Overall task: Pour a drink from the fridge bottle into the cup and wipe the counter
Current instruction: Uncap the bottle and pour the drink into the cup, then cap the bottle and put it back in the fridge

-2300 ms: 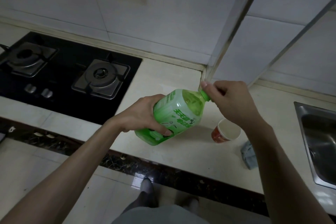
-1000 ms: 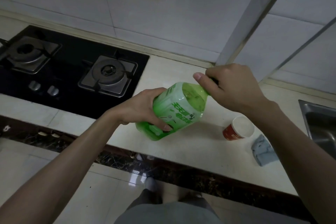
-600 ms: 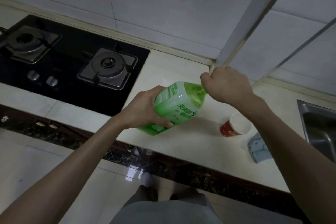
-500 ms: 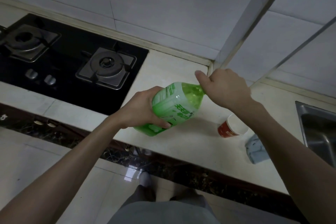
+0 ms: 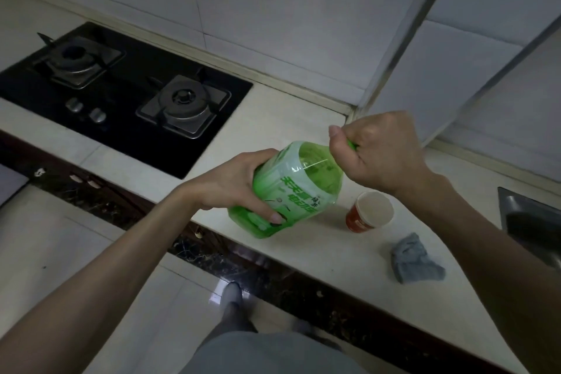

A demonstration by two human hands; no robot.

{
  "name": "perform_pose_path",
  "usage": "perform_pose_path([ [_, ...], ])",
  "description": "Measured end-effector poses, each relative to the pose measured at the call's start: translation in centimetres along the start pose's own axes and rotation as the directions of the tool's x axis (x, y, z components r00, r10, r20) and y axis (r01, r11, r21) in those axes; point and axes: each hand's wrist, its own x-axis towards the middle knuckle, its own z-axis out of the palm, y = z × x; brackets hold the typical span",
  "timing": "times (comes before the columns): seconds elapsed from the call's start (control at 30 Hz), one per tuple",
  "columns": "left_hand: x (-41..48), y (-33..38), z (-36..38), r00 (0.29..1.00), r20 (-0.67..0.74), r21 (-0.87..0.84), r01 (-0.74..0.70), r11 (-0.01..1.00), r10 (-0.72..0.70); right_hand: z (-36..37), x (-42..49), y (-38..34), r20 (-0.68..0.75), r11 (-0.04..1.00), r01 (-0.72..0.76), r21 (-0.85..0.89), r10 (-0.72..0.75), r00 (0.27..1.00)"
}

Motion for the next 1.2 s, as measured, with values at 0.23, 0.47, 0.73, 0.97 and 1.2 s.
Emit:
perform_pose_path([
  [0.23, 0.9, 0.6, 8.2, 0.912, -0.409, 0.138, 0.018, 0.990, 0.040, -0.9, -2.1, 2.7, 0.152, 0.961, -0.272, 0.057, 0.260, 0.954],
  [0.47, 0.7, 1.5, 12.7, 0.844, -0.536, 0.178, 0.093, 0.979, 0.017, -2.6, -4.6, 4.5, 0.193, 0.955, -0.290, 0.064, 0.273, 0.942],
  [0.73, -2.1, 3.5, 12.4, 0.918, -0.395, 0.130, 0.100, 0.987, -0.041, -4.3, -5.2, 3.9, 0.106, 0.990, -0.067, 0.121, 0.054, 0.993],
  [0.97, -3.0, 2.8, 14.5, 0.796, -0.606, 0.231, 0.159, 0.960, 0.014, -3.2, -4.7, 2.0, 0.139, 0.950, -0.182, 0.254, 0.151, 0.979],
  [1.2, -5.3, 1.6, 13.4, 0.662, -0.742, 0.290, 0.172, 0.941, 0.107, -2.4, -3.5, -1.7, 0.165, 0.890, -0.281, 0.360, 0.236, 0.958],
])
